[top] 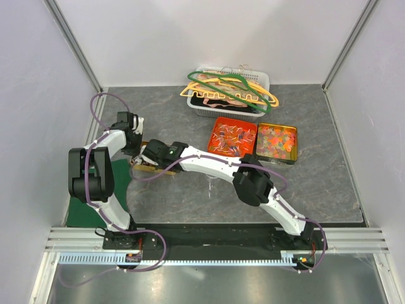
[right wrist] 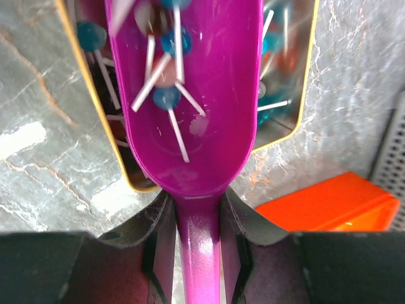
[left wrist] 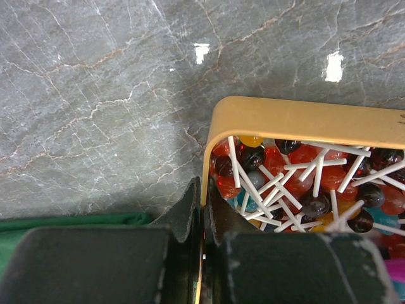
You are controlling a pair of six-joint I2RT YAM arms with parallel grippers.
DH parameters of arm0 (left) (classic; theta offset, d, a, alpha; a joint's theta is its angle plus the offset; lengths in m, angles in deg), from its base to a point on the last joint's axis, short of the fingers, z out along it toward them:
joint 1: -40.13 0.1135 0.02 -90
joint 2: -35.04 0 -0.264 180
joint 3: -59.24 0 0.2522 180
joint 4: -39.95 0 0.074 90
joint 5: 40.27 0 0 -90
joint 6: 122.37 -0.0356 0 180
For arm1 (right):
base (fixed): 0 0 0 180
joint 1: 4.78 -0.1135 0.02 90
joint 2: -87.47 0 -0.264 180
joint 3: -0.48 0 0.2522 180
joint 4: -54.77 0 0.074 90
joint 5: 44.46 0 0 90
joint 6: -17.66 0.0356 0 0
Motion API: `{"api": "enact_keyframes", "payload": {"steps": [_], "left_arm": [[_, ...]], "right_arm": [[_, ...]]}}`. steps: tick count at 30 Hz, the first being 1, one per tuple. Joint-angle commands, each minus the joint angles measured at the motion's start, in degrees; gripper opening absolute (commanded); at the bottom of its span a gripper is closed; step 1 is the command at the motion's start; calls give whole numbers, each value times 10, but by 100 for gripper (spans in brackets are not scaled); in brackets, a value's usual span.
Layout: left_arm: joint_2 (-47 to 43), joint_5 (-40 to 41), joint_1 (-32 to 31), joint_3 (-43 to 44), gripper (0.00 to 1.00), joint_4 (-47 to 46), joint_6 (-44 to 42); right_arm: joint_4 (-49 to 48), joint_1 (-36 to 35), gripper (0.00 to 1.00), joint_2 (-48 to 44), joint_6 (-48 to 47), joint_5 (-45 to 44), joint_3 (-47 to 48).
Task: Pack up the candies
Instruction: Scoop the fake candies from the storage box, then place the fake candies in the packing bottle.
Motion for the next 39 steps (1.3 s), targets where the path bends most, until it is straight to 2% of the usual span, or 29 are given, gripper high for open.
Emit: {"api": "enact_keyframes", "payload": {"steps": [1, 6, 15, 21, 33, 39], "left_arm": [[-29, -62, -17, 0, 2, -30, 55], [-29, -60, -17, 0, 2, -31, 55], [-24, -58, -17, 0, 2, -32, 54], [-20, -60, -17, 0, 2, -34, 56], [-21, -58, 0, -1, 2, -33, 55], [-19, -63, 3, -1, 2, -33, 56]], "right_arm": [[-175, 13, 0, -29, 81, 123, -22], [-179, 28, 0, -62, 81, 157, -28], [-111, 50, 0, -109, 29, 160, -1], [-96, 88, 0, -164, -5, 162, -54], [-104, 131, 0, -195, -23, 134, -109], [-63, 179, 0, -255, -76, 167, -122]]}}
